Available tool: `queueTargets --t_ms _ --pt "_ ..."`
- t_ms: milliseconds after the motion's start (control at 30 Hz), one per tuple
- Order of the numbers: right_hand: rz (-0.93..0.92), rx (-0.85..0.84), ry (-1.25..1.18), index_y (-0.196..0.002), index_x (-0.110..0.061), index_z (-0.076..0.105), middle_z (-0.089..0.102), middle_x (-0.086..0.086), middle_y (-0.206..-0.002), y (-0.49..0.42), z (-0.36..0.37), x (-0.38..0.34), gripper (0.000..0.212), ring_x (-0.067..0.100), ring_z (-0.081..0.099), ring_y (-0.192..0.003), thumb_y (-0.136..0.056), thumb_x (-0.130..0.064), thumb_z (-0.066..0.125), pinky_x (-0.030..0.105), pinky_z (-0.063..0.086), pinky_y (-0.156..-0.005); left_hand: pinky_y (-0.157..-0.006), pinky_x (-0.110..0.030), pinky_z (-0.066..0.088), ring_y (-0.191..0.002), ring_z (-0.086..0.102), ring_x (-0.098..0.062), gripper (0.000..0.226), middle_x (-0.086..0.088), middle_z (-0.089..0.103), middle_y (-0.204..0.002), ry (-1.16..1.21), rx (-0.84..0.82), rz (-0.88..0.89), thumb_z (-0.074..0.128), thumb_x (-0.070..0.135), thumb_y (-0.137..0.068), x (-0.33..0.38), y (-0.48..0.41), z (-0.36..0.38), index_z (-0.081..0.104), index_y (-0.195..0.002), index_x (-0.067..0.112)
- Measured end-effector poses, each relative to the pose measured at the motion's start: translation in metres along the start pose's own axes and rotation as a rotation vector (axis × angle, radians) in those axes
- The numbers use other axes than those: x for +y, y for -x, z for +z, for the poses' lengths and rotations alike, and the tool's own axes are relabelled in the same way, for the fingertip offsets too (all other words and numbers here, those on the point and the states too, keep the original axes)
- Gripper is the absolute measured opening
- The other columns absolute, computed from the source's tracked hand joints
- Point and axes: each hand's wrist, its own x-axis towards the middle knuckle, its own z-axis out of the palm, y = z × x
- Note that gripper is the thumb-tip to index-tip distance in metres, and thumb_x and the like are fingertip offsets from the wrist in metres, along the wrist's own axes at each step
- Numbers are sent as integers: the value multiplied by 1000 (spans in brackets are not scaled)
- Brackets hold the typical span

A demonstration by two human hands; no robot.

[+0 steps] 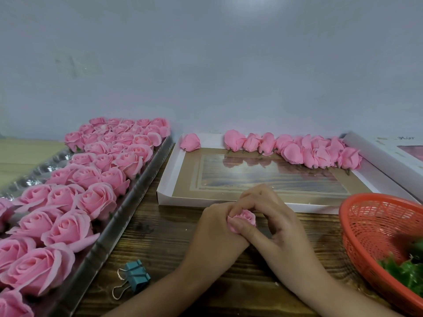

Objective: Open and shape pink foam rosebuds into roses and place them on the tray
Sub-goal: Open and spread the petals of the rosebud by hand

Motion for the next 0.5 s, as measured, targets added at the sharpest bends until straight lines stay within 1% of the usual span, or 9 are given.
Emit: queueTargets --t_ms 67,167,200,267,333,367,433,500 --pt "12 2 -42 -83 -22 69 59 -8 -89 -1 0 2 3 13 59 -90 -86 -24 69 13 42 -79 -51 -16 37 -57 49 -1 18 9 51 -55 13 -17 -6 56 29 -69 1 -1 -1 51 -62 14" --pt "24 23 -78 -83 -21 70 60 -7 -89 -1 -1 2 6 16 60 -90 -84 -26 70 16 43 -79 -50 -15 35 -57 47 -2 17 3 52 -61 3 -10 30 64 21 -75 3 0 -3 50 -69 13" --pt "20 32 -66 -84 -21 69 60 -7 -89 0 0 1 7 17 60 -90 -84 -27 70 16 43 -79 -50 -14 35 -57 48 -2 18 3 53 -63 0 2 42 64 19 -76 4 1 -3 50 -66 14" --pt "12 52 -23 -87 -24 67 60 -7 -90 1 0 0 7 17 59 -91 -83 -30 70 16 42 -79 -50 -12 36 -57 50 0 21 10 55 -60 26 28 57 60 19 -75 6 2 -5 49 -57 22" --pt "39 67 -3 -90 -28 63 60 -8 -91 1 1 0 12 16 58 -91 -82 -34 69 15 42 -77 -53 -11 37 -59 53 1 25 18 55 -58 55 45 72 60 17 -77 8 4 -7 51 -59 33" --pt "58 72 -6 -91 -29 63 60 -8 -91 2 1 0 13 15 58 -90 -81 -35 69 15 41 -76 -54 -11 38 -59 54 1 26 18 56 -59 44 48 74 60 17 -79 9 5 -7 52 -61 34" --pt "76 75 -17 -89 -29 62 60 -7 -89 2 1 1 12 17 58 -89 -82 -36 68 18 42 -75 -53 -15 39 -58 53 -2 23 14 55 -58 14 53 56 60 17 -81 9 5 -7 53 -62 30" --pt "65 71 -13 -86 -29 62 60 -6 -87 1 2 2 8 19 58 -88 -85 -35 68 21 44 -75 -53 -23 40 -57 51 -4 25 10 52 -56 21 45 26 61 18 -81 7 4 -7 51 -60 25"
